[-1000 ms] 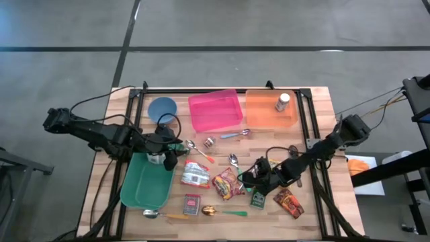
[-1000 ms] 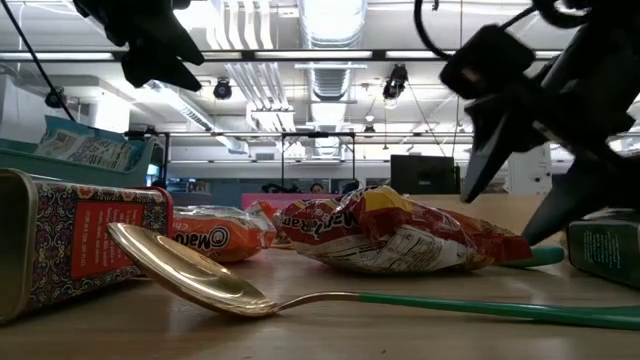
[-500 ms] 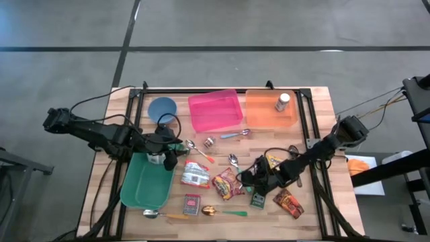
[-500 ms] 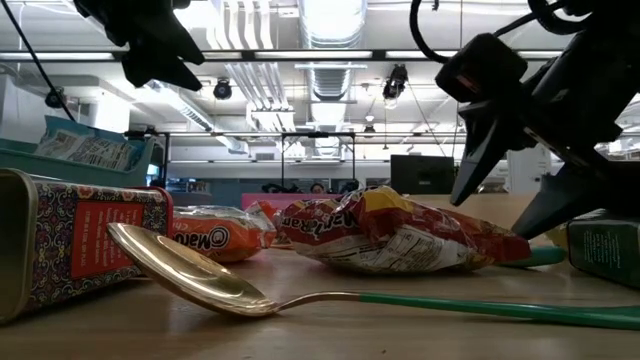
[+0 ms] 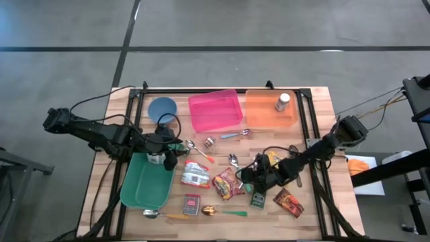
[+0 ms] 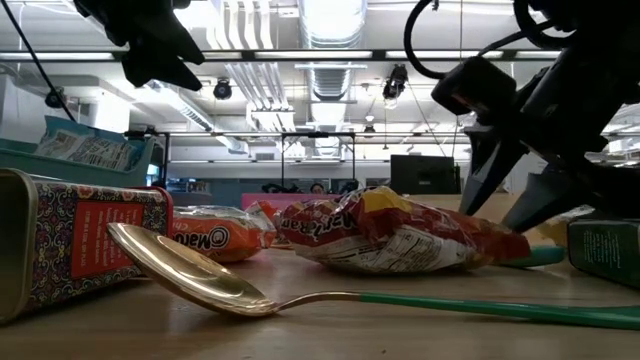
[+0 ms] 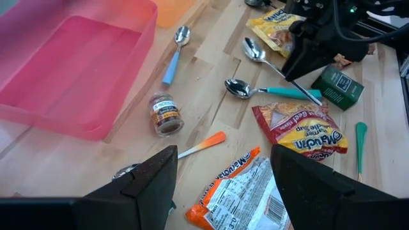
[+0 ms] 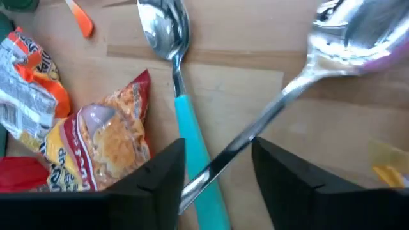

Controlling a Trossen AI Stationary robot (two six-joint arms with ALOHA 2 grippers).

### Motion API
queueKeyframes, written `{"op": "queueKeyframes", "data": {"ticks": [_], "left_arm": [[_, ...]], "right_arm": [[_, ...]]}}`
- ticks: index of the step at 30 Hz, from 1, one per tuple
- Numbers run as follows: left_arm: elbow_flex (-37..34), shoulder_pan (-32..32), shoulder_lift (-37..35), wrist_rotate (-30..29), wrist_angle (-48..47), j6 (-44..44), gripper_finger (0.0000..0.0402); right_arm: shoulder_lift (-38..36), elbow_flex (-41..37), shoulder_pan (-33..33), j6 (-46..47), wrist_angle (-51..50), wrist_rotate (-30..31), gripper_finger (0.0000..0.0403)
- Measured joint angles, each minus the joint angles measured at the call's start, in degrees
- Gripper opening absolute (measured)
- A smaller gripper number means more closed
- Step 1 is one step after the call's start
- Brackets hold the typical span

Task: Pick & Place Food Item
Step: Put the silver spoon into the pink bin

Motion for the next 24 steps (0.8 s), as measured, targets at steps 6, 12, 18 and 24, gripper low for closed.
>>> {"op": "queueKeyframes", "data": {"ticks": [6,12,18,24], "left_arm": [[0.00,0.00,0.00,0.00,-0.01,0.00,0.0255],[0.00,0.00,0.00,0.01,-0.02,0.00,0.0255],[0.00,0.00,0.00,0.02,-0.02,0.02,0.0255],[0.00,0.00,0.00,0.01,-0.04,0.02,0.0255]], "right_arm": [[1.52,0.02,-0.63,-1.41,0.21,0.10,0.0084],[3.87,0.28,-0.68,-1.98,1.16,0.65,0.0030],[3.76,0.20,-0.71,-4.66,2.15,0.69,0.0012],[3.82,0.61,-0.79,-10.60,3.00,0.22,0.0010]]}}
